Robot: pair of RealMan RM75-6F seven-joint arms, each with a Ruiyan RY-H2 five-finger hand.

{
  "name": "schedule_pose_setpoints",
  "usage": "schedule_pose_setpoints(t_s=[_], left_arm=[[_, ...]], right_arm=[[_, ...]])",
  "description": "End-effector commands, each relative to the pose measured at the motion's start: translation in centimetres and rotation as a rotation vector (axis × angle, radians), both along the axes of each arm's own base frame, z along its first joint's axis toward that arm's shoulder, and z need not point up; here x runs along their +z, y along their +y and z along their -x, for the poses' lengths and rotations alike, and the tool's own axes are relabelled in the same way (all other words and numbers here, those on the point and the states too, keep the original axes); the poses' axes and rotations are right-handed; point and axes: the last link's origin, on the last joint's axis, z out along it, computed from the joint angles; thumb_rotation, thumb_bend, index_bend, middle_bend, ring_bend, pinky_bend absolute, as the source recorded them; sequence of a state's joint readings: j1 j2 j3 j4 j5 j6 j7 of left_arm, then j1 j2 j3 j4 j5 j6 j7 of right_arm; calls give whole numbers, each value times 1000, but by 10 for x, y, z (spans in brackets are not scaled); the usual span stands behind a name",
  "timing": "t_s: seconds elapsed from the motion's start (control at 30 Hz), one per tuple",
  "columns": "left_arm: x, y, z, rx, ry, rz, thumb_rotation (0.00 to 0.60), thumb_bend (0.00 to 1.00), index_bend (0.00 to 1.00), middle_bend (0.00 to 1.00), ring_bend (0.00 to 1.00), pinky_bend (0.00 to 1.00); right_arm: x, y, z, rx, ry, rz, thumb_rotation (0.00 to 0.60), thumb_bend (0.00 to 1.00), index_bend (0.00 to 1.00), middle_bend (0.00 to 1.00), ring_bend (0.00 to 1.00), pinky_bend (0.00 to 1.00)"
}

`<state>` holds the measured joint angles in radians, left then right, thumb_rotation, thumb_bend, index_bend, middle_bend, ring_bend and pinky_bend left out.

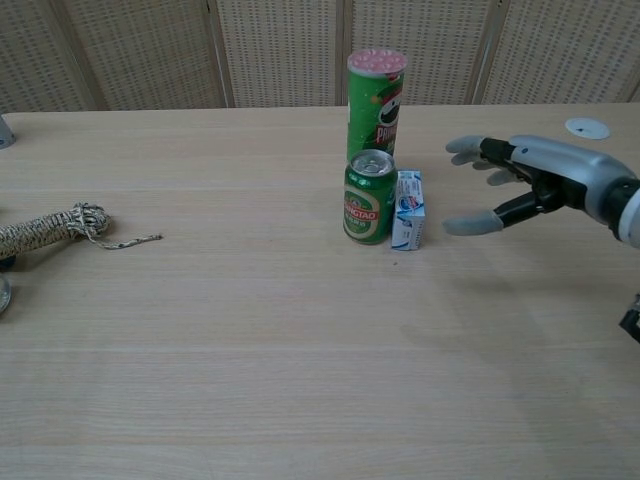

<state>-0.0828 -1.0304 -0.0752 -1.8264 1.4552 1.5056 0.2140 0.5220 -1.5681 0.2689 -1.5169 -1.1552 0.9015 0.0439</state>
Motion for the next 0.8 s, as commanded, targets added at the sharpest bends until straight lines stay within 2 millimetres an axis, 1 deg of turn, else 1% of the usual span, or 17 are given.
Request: schedule_pose_setpoints(t_s=[0.03,0.17,0.37,0.63,0.8], left_arm=[[-1,0,0,1,4,-1,600,0,0,0,0,0],[-1,2,2,8,9,-4,600,0,0,0,0,0],[-2,4,4,16,14,-4,600,0,0,0,0,0],[-3,5,6,23,16,-3,600,0,0,0,0,0],[-1,5,6,25,12,-10,600,0,0,0,0,0]], right_arm=[[-8,-13,-7,-6,-26,-1,479,0,0,0,0,0],[-14,-24,-12,-18,-51,4,488,0,0,0,0,0],[-26,-27,-18,-40,-99,-6,486,0,0,0,0,0],[-40,-30,-39,-23,-127,19,495,0,0,0,0,0],[-50,-34,-50,-40,-155,99,497,0,0,0,0,0]])
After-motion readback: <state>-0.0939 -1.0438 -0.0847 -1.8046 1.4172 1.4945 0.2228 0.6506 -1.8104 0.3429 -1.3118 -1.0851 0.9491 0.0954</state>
